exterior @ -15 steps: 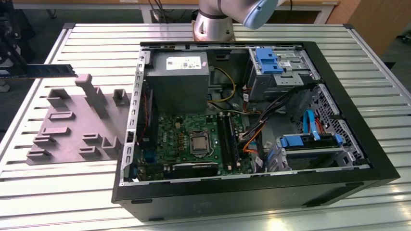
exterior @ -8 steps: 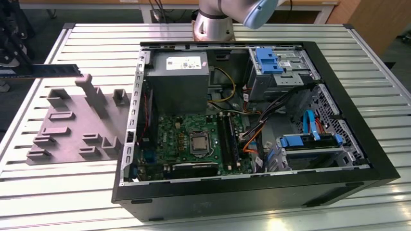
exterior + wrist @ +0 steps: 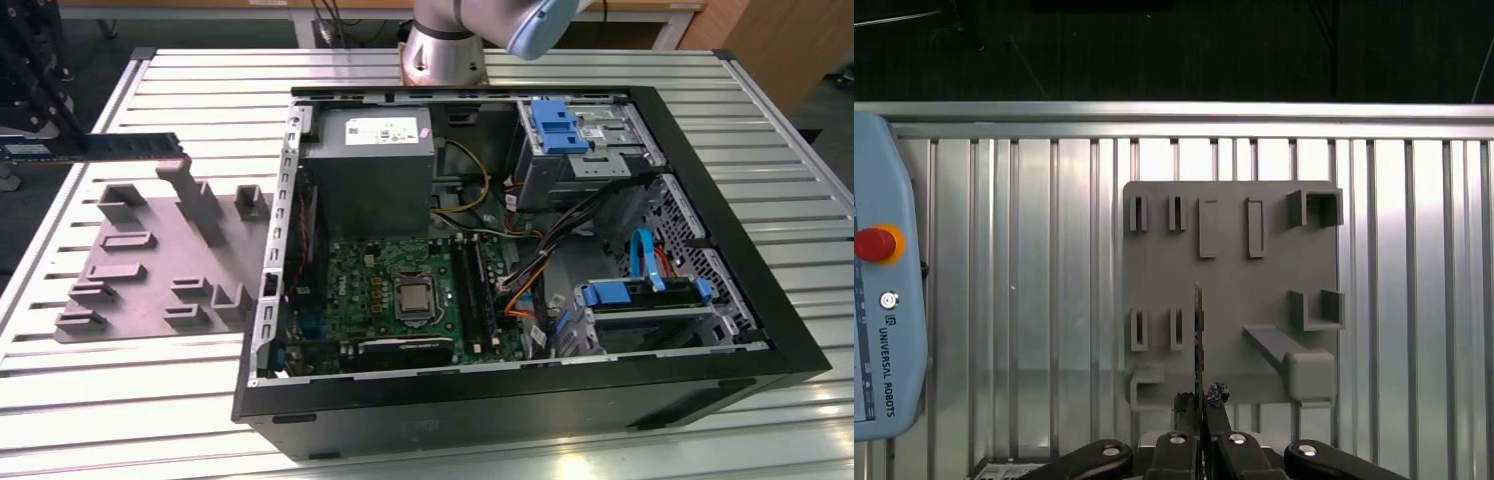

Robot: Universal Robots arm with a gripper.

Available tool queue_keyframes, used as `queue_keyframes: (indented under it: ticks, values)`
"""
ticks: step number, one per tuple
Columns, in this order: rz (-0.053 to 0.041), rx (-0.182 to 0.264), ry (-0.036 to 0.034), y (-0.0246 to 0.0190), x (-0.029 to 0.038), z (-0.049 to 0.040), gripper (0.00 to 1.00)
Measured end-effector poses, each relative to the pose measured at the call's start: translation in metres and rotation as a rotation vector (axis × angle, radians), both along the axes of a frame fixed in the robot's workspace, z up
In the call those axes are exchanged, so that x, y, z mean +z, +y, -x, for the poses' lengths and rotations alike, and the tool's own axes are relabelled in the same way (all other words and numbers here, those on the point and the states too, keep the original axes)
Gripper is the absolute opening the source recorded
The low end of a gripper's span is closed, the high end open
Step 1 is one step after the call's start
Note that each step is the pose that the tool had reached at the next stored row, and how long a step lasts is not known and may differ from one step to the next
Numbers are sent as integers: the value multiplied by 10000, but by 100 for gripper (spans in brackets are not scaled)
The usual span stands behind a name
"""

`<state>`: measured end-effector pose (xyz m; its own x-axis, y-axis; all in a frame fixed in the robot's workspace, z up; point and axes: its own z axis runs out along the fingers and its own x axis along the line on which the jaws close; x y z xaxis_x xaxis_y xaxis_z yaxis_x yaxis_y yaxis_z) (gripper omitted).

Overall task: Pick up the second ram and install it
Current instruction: 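Pick up the second ram and move it above second insertion slot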

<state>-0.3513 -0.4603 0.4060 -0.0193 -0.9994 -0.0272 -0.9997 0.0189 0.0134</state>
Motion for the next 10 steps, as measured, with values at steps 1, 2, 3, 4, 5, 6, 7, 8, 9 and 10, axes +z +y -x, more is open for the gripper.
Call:
queue_keyframes:
  ticks: [1, 2, 3, 4, 5, 6, 7, 8, 9, 10]
  values:
    - [-1, 0, 0, 0, 0, -15, 14]
    - [0, 0, 0, 0, 0, -31, 14]
    - [0, 0, 1, 0, 1, -48, 14]
    - [0, 0, 1, 0, 0, -64, 14]
    - [-1, 0, 0, 0, 0, -81, 14]
    - [0, 0, 0, 0, 0, -98, 14]
    - [-1, 0, -1, 0, 0, -114, 14]
    - [0, 0, -1, 0, 0, -131, 14]
    - [-1, 0, 0, 0, 0, -147, 14]
    - [0, 0, 0, 0, 0, -163, 14]
